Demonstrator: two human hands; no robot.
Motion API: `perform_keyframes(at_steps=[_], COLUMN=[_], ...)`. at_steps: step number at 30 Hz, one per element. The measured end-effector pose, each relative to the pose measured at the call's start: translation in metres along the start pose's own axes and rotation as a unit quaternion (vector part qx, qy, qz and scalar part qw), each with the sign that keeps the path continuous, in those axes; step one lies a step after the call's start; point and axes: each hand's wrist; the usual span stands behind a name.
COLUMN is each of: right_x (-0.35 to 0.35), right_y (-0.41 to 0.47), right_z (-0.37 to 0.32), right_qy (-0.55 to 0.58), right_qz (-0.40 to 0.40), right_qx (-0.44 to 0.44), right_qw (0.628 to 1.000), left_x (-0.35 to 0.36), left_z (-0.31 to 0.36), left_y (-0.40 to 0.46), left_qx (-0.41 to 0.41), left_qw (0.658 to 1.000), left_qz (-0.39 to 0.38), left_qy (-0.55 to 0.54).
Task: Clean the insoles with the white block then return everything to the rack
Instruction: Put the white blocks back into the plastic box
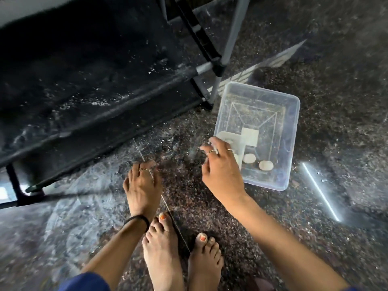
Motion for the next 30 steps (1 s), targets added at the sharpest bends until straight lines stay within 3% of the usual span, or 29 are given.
perform_keyframes(at_steps=[4, 9, 14, 21, 25, 28, 30], right_x=[0.025, 0.05, 0.05, 0.037, 0.01, -0.026, -0.043], right_y=[0.023, 0.058, 0.06, 0.042, 0.029, 0.012, 0.003], right_z=[-0.024, -0.044, -0.051, -0.034, -0.014, 0.022, 0.053], right_qy=[0.001, -0.054, -0.091, -0.041, 0.038, 0.114, 0.148], right_qz=[-0.089, -0.186, -0.201, -0.149, -0.03, 0.08, 0.105], right_qx=[-0.074, -0.106, -0.129, -0.137, -0.125, -0.028, 0.071], right_qw=[0.993, 0.975, 0.967, 0.978, 0.991, 0.99, 0.981], left_x=[0.002, -0.001, 0.001, 0.004, 0.003, 0.004, 0.004], left_z=[-0.009, -0.012, -0.012, 0.0, 0.008, 0.013, 0.016], left_y=[-0.002, -0.004, -0.007, -0.007, -0.005, -0.007, -0.009], left_qx=[-0.015, -0.017, -0.013, 0.033, 0.035, 0.051, 0.067], left_qw=[1.0, 0.999, 0.999, 0.999, 0.998, 0.997, 0.996], left_qz=[-0.016, -0.029, -0.03, -0.034, -0.047, -0.055, -0.059], left_qy=[-0.005, -0.017, -0.021, 0.001, 0.0, -0.001, -0.004])
Point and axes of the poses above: each hand's wrist, its own y-axis towards the middle knuckle, its own x-axis out of the palm, z = x × y, and after that the axes turned 7 degrees about z, right-handed
